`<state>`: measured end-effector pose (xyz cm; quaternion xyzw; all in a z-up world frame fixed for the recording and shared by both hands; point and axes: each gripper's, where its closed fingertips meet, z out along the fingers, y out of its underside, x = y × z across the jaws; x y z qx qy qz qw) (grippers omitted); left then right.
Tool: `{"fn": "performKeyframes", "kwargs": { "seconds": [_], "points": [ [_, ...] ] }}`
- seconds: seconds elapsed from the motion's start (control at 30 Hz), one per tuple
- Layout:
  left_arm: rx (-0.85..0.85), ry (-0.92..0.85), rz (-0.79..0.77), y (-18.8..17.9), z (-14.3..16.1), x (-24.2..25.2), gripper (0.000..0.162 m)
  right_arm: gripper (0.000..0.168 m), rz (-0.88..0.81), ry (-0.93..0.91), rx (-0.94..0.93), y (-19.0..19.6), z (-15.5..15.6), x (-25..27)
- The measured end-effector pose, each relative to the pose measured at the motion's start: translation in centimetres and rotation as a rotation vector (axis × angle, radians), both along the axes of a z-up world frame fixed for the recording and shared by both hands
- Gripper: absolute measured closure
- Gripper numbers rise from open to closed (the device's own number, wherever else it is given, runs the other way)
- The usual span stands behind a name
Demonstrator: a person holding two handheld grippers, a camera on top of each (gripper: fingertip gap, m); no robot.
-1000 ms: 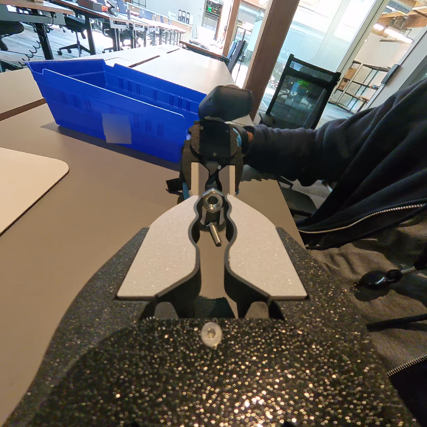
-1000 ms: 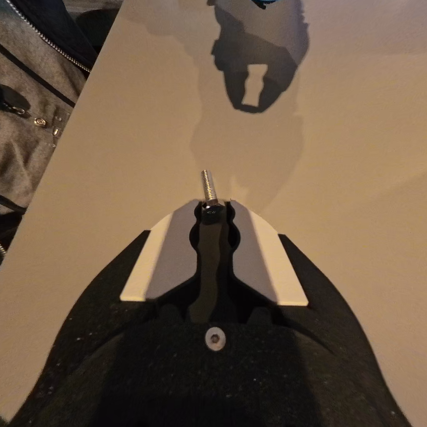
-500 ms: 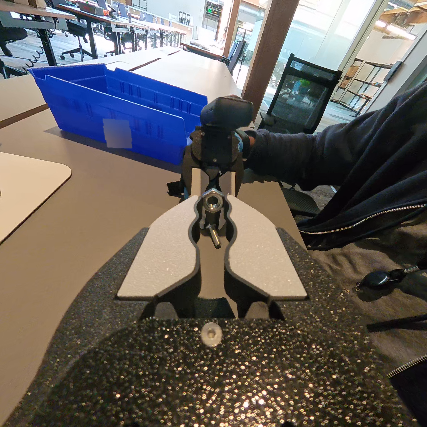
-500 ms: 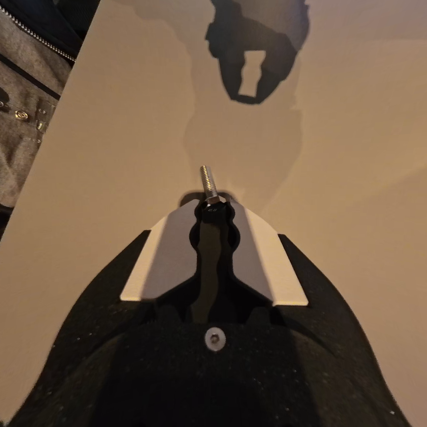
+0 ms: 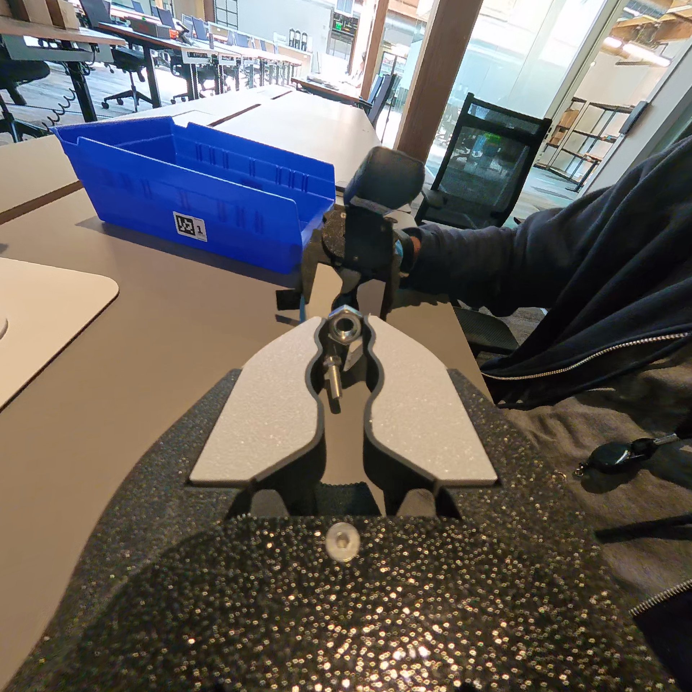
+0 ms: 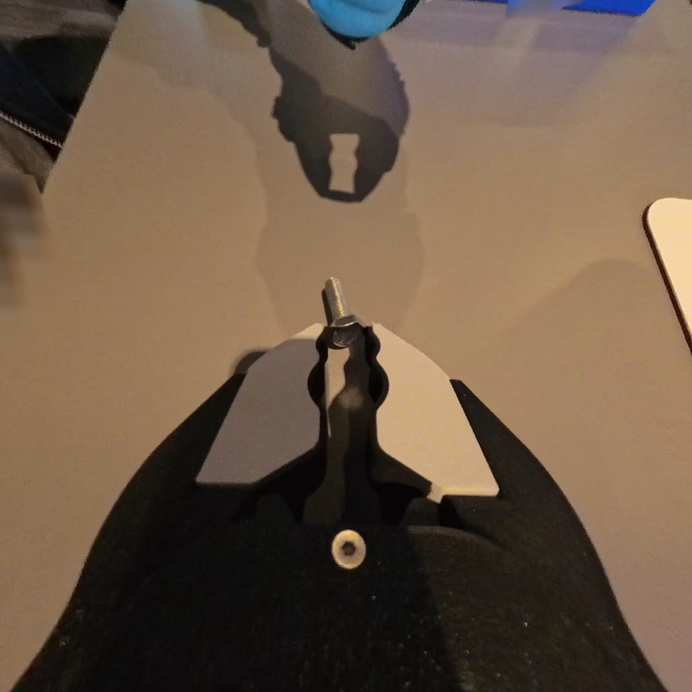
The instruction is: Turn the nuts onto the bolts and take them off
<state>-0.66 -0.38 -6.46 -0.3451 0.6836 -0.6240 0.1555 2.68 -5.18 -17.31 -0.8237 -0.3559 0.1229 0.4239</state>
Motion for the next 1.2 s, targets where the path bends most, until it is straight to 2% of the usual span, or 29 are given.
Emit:
{"fn": "performKeyframes", "kwargs": {
  "seconds": [0.13, 0.27, 0.4, 0.63, 1.0, 1.2],
  "points": [
    [-0.002, 0.003, -0.002, -0.1, -0.1, 0.0, 0.145, 0.15, -0.014, -0.023, 0.004, 0.1, -0.2, -0.7],
    [-0.001, -0.004, -0.001, -0.1, 0.1, 0.0, 0.146, 0.15, -0.067, 0.08, 0.044, 0.5, 1.5, -1.5],
    [-0.026, -0.035, 0.001, 0.0, 1.2, -0.2, 0.146, 0.15, -0.138, 0.224, 0.132, 0.9, 4.7, -2.4],
    [-0.05, -0.117, 0.002, -0.4, 3.5, -1.0, 0.145, 0.15, -0.241, 0.482, 0.436, 0.3, 11.6, -3.2],
    [-0.104, -0.155, -0.111, -2.8, 3.6, -2.1, 0.145, 0.15, -0.236, 0.504, 0.594, -0.3, 13.5, -4.1],
    [-0.12, -0.164, -0.138, -3.1, 3.6, -2.3, 0.145, 0.15, -0.258, 0.473, 0.626, -0.2, 13.6, -4.4]
  ]
}}
